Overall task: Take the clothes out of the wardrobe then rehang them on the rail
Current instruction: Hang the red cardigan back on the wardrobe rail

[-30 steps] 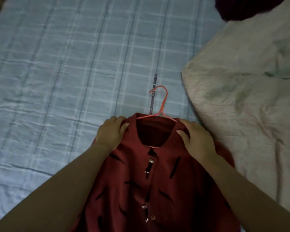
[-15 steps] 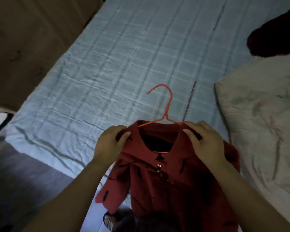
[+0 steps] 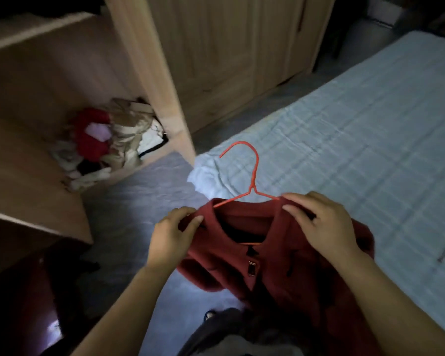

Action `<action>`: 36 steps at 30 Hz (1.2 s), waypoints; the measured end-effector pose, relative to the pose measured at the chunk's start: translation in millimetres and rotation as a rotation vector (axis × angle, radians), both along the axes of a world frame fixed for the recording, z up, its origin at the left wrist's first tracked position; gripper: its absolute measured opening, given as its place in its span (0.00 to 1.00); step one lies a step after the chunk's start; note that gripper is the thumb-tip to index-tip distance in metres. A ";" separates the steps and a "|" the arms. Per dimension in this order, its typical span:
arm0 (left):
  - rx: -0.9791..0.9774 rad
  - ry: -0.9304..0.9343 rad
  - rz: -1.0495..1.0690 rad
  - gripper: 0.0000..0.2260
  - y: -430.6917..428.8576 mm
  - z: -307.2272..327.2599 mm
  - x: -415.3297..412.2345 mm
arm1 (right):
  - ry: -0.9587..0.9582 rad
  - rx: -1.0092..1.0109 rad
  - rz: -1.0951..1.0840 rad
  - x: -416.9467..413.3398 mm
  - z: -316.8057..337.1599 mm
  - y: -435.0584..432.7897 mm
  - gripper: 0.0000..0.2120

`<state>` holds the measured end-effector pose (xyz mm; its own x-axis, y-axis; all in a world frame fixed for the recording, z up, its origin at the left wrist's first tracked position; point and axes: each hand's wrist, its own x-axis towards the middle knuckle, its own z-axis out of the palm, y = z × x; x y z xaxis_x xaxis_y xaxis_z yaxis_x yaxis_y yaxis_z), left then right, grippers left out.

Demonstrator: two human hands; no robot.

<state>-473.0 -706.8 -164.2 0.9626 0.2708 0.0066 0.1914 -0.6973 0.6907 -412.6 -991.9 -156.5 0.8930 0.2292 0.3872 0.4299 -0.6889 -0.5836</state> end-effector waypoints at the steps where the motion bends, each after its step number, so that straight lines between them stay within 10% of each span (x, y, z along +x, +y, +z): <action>1: -0.013 -0.010 0.041 0.05 25.3 2.4 0.3 | -0.017 -0.006 0.033 10.3 6.3 27.7 0.15; 22: 0.418 -0.310 0.492 0.19 493.0 125.5 246.3 | -0.213 0.233 0.503 347.1 101.1 540.3 0.15; 36: 0.574 -0.771 0.713 0.18 765.5 319.2 395.9 | -0.667 0.449 0.641 538.2 319.0 852.3 0.14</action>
